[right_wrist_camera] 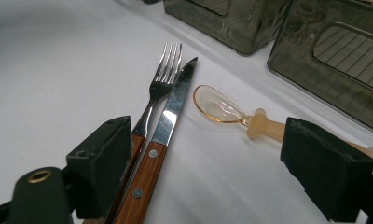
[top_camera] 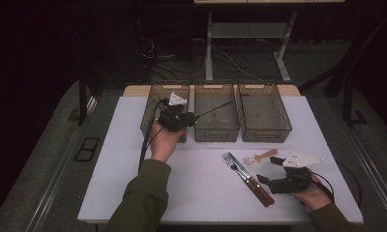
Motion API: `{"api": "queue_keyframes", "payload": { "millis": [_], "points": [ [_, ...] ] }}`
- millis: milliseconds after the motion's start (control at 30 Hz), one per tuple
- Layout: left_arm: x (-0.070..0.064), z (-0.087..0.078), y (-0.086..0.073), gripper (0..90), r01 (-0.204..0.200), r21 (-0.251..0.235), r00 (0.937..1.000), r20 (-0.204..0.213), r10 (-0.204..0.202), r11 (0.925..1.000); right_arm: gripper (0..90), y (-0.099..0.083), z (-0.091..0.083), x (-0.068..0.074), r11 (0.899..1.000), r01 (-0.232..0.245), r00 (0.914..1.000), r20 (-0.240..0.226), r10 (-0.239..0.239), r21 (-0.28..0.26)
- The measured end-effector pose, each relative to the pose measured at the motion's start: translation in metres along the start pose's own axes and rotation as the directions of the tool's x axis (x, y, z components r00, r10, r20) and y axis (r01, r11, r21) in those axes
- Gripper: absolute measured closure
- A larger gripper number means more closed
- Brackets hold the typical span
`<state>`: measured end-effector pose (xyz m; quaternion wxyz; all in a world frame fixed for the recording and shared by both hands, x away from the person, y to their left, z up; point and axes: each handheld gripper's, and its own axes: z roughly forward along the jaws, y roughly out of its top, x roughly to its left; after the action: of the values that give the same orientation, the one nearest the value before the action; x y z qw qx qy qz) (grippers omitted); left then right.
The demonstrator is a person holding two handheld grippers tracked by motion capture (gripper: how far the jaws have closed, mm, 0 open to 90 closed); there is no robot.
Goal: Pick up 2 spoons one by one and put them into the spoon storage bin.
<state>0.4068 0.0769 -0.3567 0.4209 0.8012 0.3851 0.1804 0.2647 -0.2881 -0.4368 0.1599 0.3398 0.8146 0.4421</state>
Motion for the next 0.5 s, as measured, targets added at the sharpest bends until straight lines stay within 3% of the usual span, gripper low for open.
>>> {"api": "queue_keyframes", "payload": {
  "millis": [200,500],
  "points": [
    [-0.001,0.022,0.008,86.8,0.043,0.013,0.998,-0.047,-0.042,0.999,16.6,0.0,0.0,0.0,1.0,0.007,1.0,-0.002,-0.007,-0.003],
    [-0.005,0.05,0.012,86.6,0.055,0.048,0.9942,-0.095,-0.05,0.9973,16.6,0.0,-0.003,0.0,1.0,0.003,1.0,-0.003,-0.003,-0.011]
  ]
}}
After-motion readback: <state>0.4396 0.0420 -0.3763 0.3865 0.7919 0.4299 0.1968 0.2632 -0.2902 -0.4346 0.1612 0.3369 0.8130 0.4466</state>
